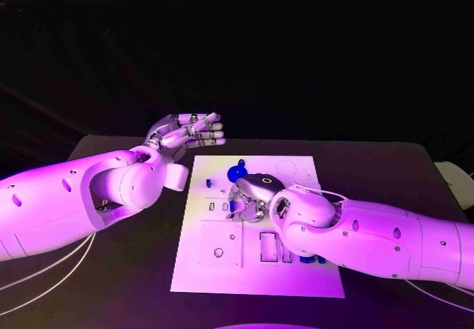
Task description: Assemble the parts on the task board
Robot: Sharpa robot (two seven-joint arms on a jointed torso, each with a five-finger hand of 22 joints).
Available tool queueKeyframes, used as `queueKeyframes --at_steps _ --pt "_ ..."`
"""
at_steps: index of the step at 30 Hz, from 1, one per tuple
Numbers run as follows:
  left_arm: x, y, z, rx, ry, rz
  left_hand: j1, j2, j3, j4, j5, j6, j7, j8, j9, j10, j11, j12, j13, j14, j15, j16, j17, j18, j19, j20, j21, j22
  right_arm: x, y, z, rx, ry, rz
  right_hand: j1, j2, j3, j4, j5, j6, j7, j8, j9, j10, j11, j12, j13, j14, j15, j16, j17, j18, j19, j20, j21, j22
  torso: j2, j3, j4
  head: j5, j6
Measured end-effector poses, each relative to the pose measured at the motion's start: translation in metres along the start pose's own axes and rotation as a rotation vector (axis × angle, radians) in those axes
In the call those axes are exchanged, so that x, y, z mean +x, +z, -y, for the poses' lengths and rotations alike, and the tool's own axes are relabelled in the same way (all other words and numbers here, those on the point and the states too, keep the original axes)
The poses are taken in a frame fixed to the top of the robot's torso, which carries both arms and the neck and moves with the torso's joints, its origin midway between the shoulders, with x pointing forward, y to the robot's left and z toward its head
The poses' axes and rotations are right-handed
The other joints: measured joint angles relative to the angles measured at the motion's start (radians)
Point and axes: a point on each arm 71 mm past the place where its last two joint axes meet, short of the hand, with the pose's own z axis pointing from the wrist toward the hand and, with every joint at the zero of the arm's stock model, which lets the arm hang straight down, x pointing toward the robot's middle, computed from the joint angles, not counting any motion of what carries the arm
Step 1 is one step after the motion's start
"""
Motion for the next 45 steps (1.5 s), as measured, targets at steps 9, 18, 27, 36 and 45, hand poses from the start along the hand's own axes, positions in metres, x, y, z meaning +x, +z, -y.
queueKeyframes --at_steps 9,18,27,36,45 --pt "-0.003 0.001 -0.001 -0.006 0.013 0.003 0.0 0.0 0.0 0.0 0.0 0.0 0.0 -0.006 0.0 -0.004 0.004 -0.007 0.0 0.026 0.0 0.0 0.009 0.0 0.015 -0.003 0.0 0.0 -0.005 -0.007 0.001 -0.012 0.021 0.052 0.026 0.015 -0.102 0.056 -0.023 -0.034 0.009 -0.01 -0.011 -0.01 0.01 0.0 -0.001 0.0 0.007 -0.007 0.0 0.0 0.0 0.007 -0.016 0.0 0.0 0.0001 0.0 -0.003 0.003" --pt "-0.017 0.003 -0.008 -0.096 0.16 -0.031 0.0 0.0 0.004 -0.001 0.0 0.094 -0.051 0.015 0.013 0.126 -0.059 0.029 0.016 0.319 -0.09 0.175 0.122 0.0 0.23 -0.104 0.144 0.061 -0.039 -0.027 0.028 -0.098 0.102 0.175 0.121 0.089 -0.074 0.028 -0.012 -0.025 0.005 0.001 -0.014 -0.056 0.004 -0.054 -0.047 0.0 0.007 -0.074 0.0 0.016 -0.07 0.012 -0.134 0.0 -0.008 0.0001 -0.0015 -0.008 0.01" --pt "-0.022 0.005 -0.025 -0.304 0.467 -0.162 -0.061 -0.018 -0.01 0.06 0.0 0.167 -0.109 0.039 0.07 0.3 -0.134 0.172 0.161 0.396 -0.155 1.016 0.924 0.0 0.313 -0.188 0.418 0.226 -0.083 -0.066 0.071 -0.084 0.273 0.249 0.124 0.092 -0.073 0.027 0.022 -0.005 -0.002 0.016 -0.014 -0.053 -0.001 -0.054 -0.045 0.0 0.007 -0.074 0.0 0.016 -0.067 0.009 -0.135 0.0 -0.023 -0.0005 -0.0059 -0.005 0.014" --pt "-0.012 0.008 -0.043 -0.51 0.796 -0.265 -0.197 0.014 -0.142 0.079 0.0 0.171 -0.14 0.127 0.203 0.207 -0.156 0.484 0.481 0.402 -0.177 1.257 1.186 0.0 0.226 -0.202 0.62 0.372 -0.109 -0.089 0.117 0.038 0.388 0.313 0.116 0.085 -0.083 0.037 0.034 -0.002 -0.005 0.023 -0.012 -0.047 -0.006 -0.048 -0.042 0.0 0.007 -0.074 0.0 0.016 -0.066 0.008 -0.135 0.001 -0.041 0.0032 -0.0065 -0.003 0.007" --pt "0.007 0.017 -0.06 -0.647 0.974 -0.302 -0.222 0.051 -0.275 0.084 0.0 0.031 -0.161 0.383 0.505 0.228 -0.171 1.073 1.032 0.402 -0.184 1.397 1.197 -0.024 0.298 -0.211 0.909 0.736 -0.114 -0.093 0.136 0.101 0.437 0.336 0.109 0.089 -0.086 0.04 0.038 -0.002 -0.005 0.023 -0.012 -0.047 -0.006 -0.048 -0.045 0.0 0.007 -0.074 0.0 0.016 -0.066 0.008 -0.135 0.0 -0.052 0.0062 -0.0027 0.0 -0.003"
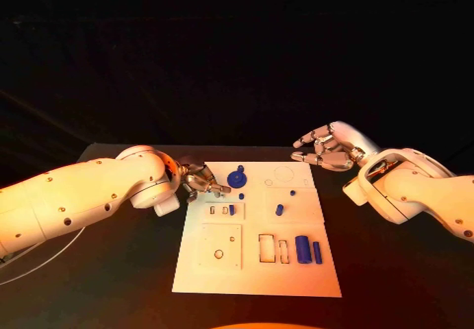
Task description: Assemble the parts on the task board
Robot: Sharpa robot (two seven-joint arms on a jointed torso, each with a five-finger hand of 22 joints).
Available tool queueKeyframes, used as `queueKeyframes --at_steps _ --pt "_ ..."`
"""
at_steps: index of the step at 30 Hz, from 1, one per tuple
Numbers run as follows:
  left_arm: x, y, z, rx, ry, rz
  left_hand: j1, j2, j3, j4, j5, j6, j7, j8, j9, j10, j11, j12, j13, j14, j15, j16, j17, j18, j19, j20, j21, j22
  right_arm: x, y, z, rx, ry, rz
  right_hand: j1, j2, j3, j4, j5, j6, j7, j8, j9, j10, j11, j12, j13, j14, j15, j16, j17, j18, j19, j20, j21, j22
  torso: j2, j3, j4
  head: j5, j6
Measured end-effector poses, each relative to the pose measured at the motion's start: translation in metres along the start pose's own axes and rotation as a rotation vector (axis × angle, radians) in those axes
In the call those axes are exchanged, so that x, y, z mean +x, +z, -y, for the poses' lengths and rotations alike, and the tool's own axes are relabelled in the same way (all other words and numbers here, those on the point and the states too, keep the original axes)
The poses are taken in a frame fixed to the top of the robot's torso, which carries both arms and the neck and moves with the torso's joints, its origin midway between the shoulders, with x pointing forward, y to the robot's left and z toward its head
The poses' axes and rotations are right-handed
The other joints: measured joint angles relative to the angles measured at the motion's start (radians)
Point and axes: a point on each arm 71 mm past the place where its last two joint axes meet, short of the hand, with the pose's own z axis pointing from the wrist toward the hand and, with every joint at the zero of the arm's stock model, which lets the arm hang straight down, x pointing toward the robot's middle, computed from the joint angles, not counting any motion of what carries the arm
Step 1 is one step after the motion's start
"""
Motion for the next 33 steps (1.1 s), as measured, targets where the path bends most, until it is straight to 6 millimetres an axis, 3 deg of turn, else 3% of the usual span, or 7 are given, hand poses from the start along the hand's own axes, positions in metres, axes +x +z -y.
queueKeyframes --at_steps 2,5,9,12,33 --pt "0.004 0.004 0.004 -0.022 0.031 -0.01 -0.006 0.006 -0.014 0.0 0.0 -0.012 -0.005 0.028 0.034 0.018 -0.006 0.05 0.047 0.0 -0.008 0.011 0.0 0.0 0.019 -0.004 0.032 0.048 -0.001 0.0 0.001 0.006 0.005 0.003 0.0 0.0 0.0 0.0 0.0 0.0 0.0 0.0 0.0 0.0 0.0 0.0 0.0 0.0 0.0 0.0 0.0 0.0 0.0 0.0 0.0 0.0 -0.001 0.0004 0.0006 0.0 -0.002" --pt "0.006 0.007 0.007 -0.046 0.067 -0.017 -0.01 0.01 -0.02 -0.002 0.0 -0.013 -0.007 0.044 0.056 0.021 -0.006 0.07 0.067 0.002 -0.009 0.013 0.0 0.0 0.022 -0.006 0.048 0.072 -0.002 0.001 0.003 0.014 0.01 0.006 0.0 0.0 0.0 0.0 0.0 0.0 0.0 0.0 0.0 0.0 0.0 0.0 0.0 0.0 0.0 0.0 0.0 0.0 0.0 0.0 0.0 0.0 -0.001 0.0006 0.0006 0.001 -0.004" --pt "0.008 0.012 0.01 -0.073 0.105 -0.022 -0.01 0.01 -0.02 -0.002 0.0 -0.017 -0.004 0.043 0.061 0.021 -0.006 0.07 0.072 0.002 -0.009 0.013 0.0 0.0 0.022 -0.006 0.048 0.08 -0.003 0.001 0.005 0.023 0.015 0.008 0.0 0.0 -0.003 0.003 0.006 0.0 0.0 0.0 0.0 0.0 0.0 0.0 0.0 0.0 0.0 -0.004 0.0 0.0 0.0 0.0 -0.001 0.0 0.0 0.0005 0.0006 0.001 -0.006" --pt "0.009 0.015 0.011 -0.089 0.128 -0.025 -0.01 0.01 -0.023 0.002 0.0 -0.017 -0.004 0.049 0.065 0.021 -0.006 0.077 0.074 0.002 -0.009 0.013 0.0 -0.015 0.026 -0.009 0.055 0.083 -0.004 0.001 0.006 0.029 0.016 0.011 -0.004 -0.004 -0.003 0.003 0.006 0.0 0.0 0.004 0.0 0.0 0.0 0.0 0.0 0.0 0.0 -0.004 0.0 0.0 0.0 0.0 -0.004 0.0 0.0 0.0 0.0006 0.0 -0.007" --pt "0.015 0.027 0.02 -0.124 0.193 -0.046 -0.019 0.019 -0.043 0.002 0.0 -0.031 -0.004 0.059 0.087 0.02 -0.006 0.077 0.076 0.002 -0.009 0.013 0.0 -0.015 0.026 -0.009 0.063 0.095 -0.004 0.002 0.008 0.041 0.02 0.012 -0.004 -0.004 -0.005 0.005 0.012 0.0 0.0 0.004 0.0 0.0 0.0 0.0 -0.003 0.0 0.0 -0.01 0.0 0.0 0.0 0.0 -0.011 0.0 0.003 0.0007 0.0006 -0.002 -0.024"
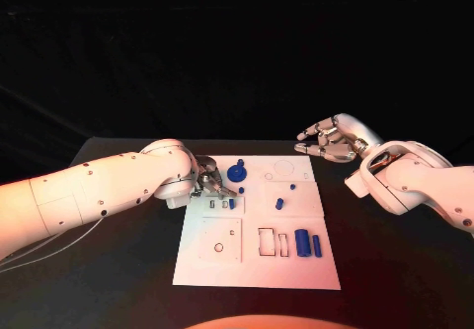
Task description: Assemble the parts on the task board
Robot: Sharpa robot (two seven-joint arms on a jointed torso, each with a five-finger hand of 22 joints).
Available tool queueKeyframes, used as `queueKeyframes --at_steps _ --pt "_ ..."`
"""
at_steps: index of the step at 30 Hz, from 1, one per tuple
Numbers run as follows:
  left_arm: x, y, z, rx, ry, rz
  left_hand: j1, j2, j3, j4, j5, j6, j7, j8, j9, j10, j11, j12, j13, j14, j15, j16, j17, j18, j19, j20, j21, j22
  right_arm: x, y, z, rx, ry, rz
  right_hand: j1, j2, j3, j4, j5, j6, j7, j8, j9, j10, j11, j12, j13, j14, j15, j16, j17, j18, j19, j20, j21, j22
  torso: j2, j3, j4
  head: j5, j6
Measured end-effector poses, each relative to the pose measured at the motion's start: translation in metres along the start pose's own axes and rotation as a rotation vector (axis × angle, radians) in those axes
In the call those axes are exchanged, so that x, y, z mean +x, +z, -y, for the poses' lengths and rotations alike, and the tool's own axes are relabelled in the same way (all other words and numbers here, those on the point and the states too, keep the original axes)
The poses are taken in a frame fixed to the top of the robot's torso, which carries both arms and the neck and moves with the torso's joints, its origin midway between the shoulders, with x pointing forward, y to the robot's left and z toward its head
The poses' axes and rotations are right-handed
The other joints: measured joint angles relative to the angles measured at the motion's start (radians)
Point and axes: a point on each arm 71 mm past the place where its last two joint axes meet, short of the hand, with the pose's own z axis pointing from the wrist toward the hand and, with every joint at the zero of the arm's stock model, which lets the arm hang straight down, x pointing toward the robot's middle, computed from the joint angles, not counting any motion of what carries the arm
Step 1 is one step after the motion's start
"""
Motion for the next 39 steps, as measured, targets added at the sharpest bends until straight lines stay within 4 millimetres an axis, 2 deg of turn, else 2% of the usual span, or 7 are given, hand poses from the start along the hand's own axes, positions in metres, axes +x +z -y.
queueKeyframes --at_steps 17,39 --pt "0.004 0.004 0.01 0.005 0.023 -0.019 -0.008 0.0 -0.006 0.0 0.0 0.0 0.0 0.0 0.003 0.0 0.0 0.0 0.0 0.0 0.0 0.0 0.0 0.0 0.0 0.0 0.0 0.0 0.001 0.001 -0.001 0.004 0.001 -0.002 0.0 0.0 0.0 0.0 0.0 0.0 0.0 0.0 0.0 0.0 0.0 0.0 0.0 0.0 0.0 0.0 0.001 0.0 0.0 0.0 0.0 0.0 0.0 0.0 -0.0005 -0.007 -0.007" --pt "0.008 0.005 0.015 0.009 0.046 -0.045 -0.008 0.0 -0.006 0.0 0.0 -0.006 -0.001 0.004 0.01 0.0 0.0 0.0 0.0 0.0 0.0 0.0 0.0 0.0 0.0 0.0 0.0 0.002 0.002 0.002 0.0 0.01 0.001 -0.005 0.0 0.0 0.0 0.0 0.004 0.0 0.0 0.0 0.0 0.0 0.0 0.0 0.0 0.0 0.0 0.0 0.001 0.0 0.0 0.0 0.0 0.001 -0.001 0.0003 0.0003 -0.01 -0.014"
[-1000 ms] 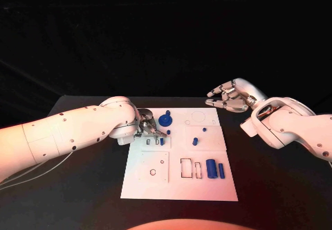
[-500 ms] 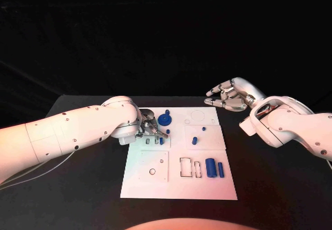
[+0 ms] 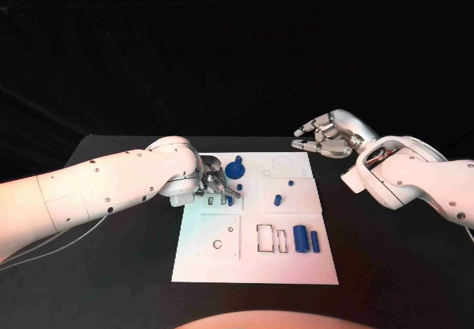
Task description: Assemble the parts on the task board
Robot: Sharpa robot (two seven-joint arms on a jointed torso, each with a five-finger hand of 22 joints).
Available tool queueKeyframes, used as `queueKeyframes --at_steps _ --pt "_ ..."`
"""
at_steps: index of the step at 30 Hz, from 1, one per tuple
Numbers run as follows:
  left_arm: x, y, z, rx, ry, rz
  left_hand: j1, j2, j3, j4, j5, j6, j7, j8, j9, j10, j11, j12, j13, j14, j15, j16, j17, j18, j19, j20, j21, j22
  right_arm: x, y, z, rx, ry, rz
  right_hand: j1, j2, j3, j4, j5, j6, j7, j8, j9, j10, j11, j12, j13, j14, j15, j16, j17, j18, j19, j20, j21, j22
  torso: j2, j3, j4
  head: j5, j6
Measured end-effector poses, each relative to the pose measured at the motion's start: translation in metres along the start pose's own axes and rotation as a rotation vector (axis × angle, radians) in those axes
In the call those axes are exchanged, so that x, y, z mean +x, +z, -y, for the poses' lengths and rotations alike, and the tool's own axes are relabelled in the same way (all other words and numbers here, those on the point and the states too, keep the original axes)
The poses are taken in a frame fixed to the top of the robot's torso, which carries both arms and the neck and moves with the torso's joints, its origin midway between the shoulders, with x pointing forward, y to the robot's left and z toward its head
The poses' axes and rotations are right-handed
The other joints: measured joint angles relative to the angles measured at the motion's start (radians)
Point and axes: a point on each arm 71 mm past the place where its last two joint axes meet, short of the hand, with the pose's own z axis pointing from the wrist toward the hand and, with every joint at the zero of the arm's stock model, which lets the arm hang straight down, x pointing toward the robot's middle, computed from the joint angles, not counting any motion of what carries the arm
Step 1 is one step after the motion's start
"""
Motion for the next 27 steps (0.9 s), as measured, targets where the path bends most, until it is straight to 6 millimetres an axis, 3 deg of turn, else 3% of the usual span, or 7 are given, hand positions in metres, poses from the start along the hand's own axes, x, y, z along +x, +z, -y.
queueKeyframes --at_steps 18,24,27 --pt "0.002 0.0013 0.0032 0.001 0.021 -0.021 0.023 0.015 0.0 0.0 0.0 -0.008 0.001 0.004 0.012 0.0 0.0 0.004 0.002 0.0 0.0 0.0 0.001 0.0 0.0 0.0 0.008 0.004 -0.0005 0.0001 0.0009 0.003 -0.001 0.001 -0.004 0.004 -0.003 0.003 0.005 0.0 0.0 0.004 0.0 0.0 0.0 0.0 0.0 0.0 0.0 0.0 0.0 0.0 0.0 0.0 0.0 0.0 0.0 -0.0004 -0.0002 0.001 -0.001" --pt "0.0021 0.0016 0.0033 -0.001 0.025 -0.024 0.045 0.029 0.005 -0.005 0.0 -0.009 0.001 0.004 0.018 0.0 0.0 0.004 0.002 0.0 0.0 0.0 0.001 0.0 0.0 0.0 0.008 0.007 -0.0007 0.0002 0.0012 0.004 -0.001 0.001 -0.004 0.004 -0.003 0.003 0.005 0.0 0.0 0.004 0.0 0.0 0.0 0.0 0.0 0.0 0.0 0.0 0.0 0.0 0.0 0.0 0.0 0.0 0.0 -0.0001 0.0001 0.0 -0.002" --pt "0.0021 0.0017 0.0033 -0.001 0.026 -0.026 0.071 0.049 0.017 -0.008 0.0 -0.016 0.001 0.004 0.024 0.0 0.0 0.004 0.002 0.0 0.0 0.0 0.001 0.0 -0.002 0.002 0.012 0.008 -0.0007 0.0002 0.0013 0.004 -0.001 0.001 -0.004 0.004 -0.003 0.003 0.005 0.0 0.0 0.004 0.0 0.0 0.0 0.0 0.0 0.0 0.0 0.0 0.0 0.0 0.0 0.0 0.0 0.0 0.0 0.0001 0.0002 0.0 -0.001"
